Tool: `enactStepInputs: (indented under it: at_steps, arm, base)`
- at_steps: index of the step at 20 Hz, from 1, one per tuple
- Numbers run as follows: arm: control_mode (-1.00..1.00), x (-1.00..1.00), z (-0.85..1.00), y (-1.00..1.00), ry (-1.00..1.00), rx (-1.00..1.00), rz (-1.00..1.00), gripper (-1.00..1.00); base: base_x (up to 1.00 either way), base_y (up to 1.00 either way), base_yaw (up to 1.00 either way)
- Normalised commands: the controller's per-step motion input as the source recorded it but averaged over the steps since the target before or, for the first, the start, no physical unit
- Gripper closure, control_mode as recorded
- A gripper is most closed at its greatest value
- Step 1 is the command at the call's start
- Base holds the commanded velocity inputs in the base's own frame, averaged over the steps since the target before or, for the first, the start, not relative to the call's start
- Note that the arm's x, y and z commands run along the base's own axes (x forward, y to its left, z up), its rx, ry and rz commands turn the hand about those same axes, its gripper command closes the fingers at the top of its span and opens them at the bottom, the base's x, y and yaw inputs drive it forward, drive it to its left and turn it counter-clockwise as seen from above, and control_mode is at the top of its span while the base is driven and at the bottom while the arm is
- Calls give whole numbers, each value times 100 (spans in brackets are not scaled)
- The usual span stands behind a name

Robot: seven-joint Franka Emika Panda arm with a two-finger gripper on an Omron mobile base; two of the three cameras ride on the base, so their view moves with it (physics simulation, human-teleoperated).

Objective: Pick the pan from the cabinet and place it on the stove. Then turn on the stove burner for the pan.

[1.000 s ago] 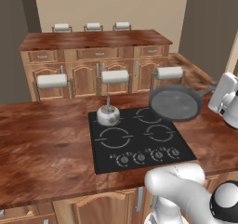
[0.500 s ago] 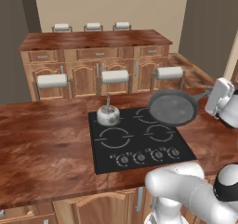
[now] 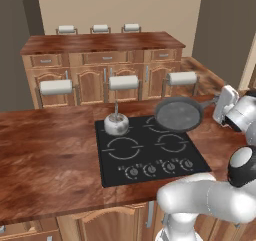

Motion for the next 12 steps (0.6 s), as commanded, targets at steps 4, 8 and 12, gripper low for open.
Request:
enactStepInputs:
  at_steps: [4, 8, 12]
  arm:
    - [-100, 43, -40, -12, 0, 0, -8, 100]
    - [-100, 35, -35, -15, 0, 0, -6, 100]
    - [-100, 24, -29, -11, -3, -1, -4, 100]
  base:
    - [0, 0, 0]
    - [0, 0, 0]
    - [0, 0, 0]
